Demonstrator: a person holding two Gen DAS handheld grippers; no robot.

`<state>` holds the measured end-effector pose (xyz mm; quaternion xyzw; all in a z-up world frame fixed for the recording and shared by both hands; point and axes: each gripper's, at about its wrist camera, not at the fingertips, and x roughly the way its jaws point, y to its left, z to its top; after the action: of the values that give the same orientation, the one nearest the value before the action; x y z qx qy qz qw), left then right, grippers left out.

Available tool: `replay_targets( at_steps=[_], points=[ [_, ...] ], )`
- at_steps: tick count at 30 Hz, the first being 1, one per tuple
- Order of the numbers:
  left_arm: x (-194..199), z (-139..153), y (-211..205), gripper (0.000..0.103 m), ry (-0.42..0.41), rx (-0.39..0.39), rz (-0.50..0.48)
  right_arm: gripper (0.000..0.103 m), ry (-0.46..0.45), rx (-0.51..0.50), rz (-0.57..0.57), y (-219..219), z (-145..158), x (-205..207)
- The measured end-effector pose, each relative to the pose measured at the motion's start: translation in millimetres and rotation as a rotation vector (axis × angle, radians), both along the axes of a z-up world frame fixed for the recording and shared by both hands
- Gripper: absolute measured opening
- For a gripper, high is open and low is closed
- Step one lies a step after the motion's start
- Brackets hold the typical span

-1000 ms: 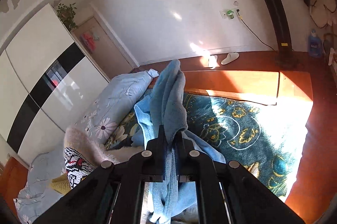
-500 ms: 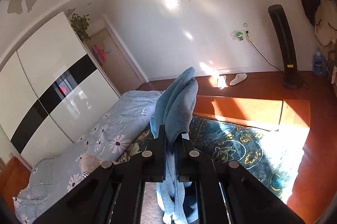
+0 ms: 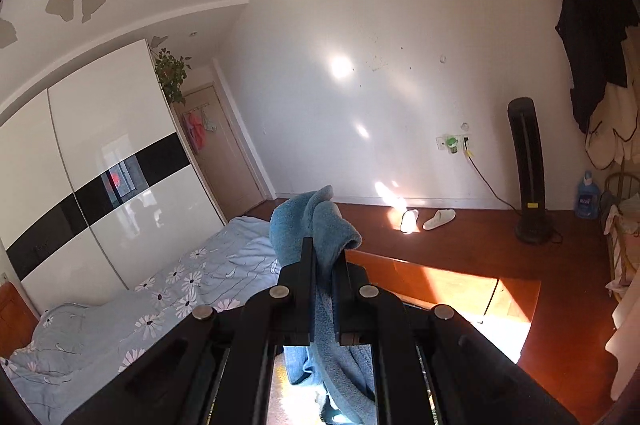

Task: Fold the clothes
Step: 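Carry the sweatshirt with the right gripper and drop it onto the bed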

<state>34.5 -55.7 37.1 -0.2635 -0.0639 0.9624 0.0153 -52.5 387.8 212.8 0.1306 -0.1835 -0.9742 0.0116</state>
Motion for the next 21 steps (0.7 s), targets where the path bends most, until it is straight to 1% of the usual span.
replay_targets(
  at_steps=[3,7,10,13,15,17,20,21],
  points=[
    [12,8,-6,0.103,0.017,0.008,0.015,0.006,0.051,0.036,-0.02,-5,32,21],
    [26,15,-13,0.103,0.027,0.042,0.016,0.006,0.108,0.082,-0.041,-10,69,52],
    [33,17,-11,0.103,0.027,0.029,0.011,0.006,0.172,0.123,-0.055,-17,97,81],
    [38,18,-8,0.103,0.025,0.031,-0.001,0.006,0.201,0.169,-0.032,-30,122,105],
    [43,19,-5,0.103,0.026,0.037,-0.015,0.006,0.209,0.21,-0.014,-45,132,119],
    [50,19,-3,0.103,0.027,0.038,-0.029,0.006,0.221,0.236,0.014,-62,136,129],
    [63,21,-6,0.103,0.033,0.02,-0.038,0.006,0.238,0.244,0.077,-92,140,140],
    [70,22,-15,0.103,0.038,0.022,-0.027,0.006,0.247,0.245,0.101,-103,142,144]
  ],
)
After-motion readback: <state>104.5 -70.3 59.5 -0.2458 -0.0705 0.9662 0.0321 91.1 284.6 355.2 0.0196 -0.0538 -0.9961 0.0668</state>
